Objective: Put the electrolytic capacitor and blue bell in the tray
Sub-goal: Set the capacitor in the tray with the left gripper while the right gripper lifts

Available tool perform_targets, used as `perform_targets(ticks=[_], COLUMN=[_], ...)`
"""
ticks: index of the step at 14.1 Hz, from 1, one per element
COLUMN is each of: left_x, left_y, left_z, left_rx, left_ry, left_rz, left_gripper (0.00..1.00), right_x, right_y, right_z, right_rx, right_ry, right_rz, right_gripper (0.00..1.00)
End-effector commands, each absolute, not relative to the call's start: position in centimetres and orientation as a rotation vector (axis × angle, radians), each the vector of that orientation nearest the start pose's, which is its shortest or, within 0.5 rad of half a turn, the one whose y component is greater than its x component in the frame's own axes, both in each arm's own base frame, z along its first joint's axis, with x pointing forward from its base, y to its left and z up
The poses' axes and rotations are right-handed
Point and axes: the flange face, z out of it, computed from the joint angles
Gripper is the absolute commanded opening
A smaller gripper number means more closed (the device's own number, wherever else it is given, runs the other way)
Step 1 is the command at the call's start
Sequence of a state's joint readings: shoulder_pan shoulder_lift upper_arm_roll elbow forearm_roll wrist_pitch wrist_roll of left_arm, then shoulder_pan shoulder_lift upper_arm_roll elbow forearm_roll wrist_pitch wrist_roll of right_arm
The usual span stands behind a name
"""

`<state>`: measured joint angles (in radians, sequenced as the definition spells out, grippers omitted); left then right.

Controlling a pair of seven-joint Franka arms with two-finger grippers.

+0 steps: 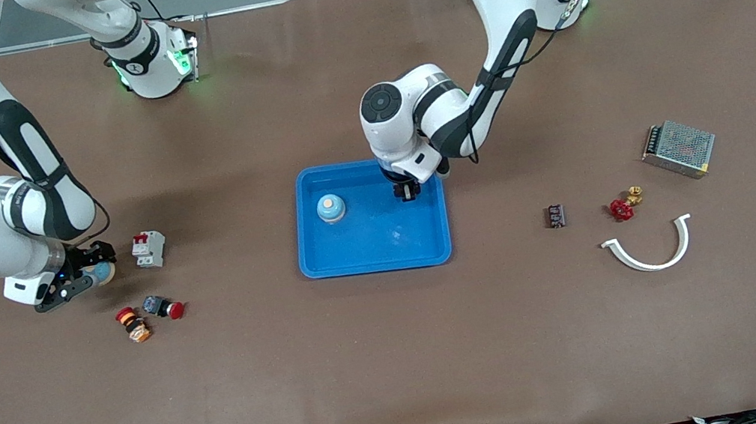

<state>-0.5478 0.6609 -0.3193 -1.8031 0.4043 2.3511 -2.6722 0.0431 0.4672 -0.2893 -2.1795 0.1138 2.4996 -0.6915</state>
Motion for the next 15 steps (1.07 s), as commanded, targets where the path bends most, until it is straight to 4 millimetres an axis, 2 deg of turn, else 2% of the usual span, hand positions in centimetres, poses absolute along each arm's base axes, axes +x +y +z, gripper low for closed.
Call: perform_targets(ticks=[1, 2, 3, 6, 9, 11, 14, 15], left_x=[43.4, 43.4, 43.4, 43.6, 43.9, 43.8, 45.3, 46.1], left_y=[-48.7, -48.6, -48.6, -48.3, -48.1, -48.4, -48.2, -47.5], left_z=[18.0, 18.0, 17.9, 18.5, 20.1, 21.6, 24.5, 25.1], left_rx=[-2.190, -2.208, -2.239, -2.254, -2.240, -2.240, -2.262, -2.276], left_ry=[-2.184, -2.166, -2.134, -2.079, -2.052, -2.038, -1.940, -1.900], left_rz=[-0.174, -0.185, -0.216, -0.262, -0.273, -0.259, -0.127, -0.092], left_gripper=[0.00, 0.01, 0.99, 1.00, 1.00, 1.00, 1.00, 1.00], right_x=[53.0, 53.0, 53.0, 53.1, 54.4, 56.5, 59.9, 61.0], right_y=[-14.0, -14.0, -14.0, -14.0, -13.6, -13.3, -12.4, -11.6], right_z=[17.4, 17.4, 17.4, 17.5, 19.6, 22.7, 28.5, 30.6], right_rx=[-3.074, -3.074, -3.074, -3.073, -3.060, -3.008, -2.951, -2.950], right_ry=[-0.579, -0.579, -0.579, -0.574, -0.574, -0.549, -0.545, -0.506], right_rz=[0.188, 0.188, 0.188, 0.189, 0.183, 0.222, 0.292, 0.313], right_gripper=[0.57, 0.43, 0.36, 0.35, 0.35, 0.35, 0.35, 0.34])
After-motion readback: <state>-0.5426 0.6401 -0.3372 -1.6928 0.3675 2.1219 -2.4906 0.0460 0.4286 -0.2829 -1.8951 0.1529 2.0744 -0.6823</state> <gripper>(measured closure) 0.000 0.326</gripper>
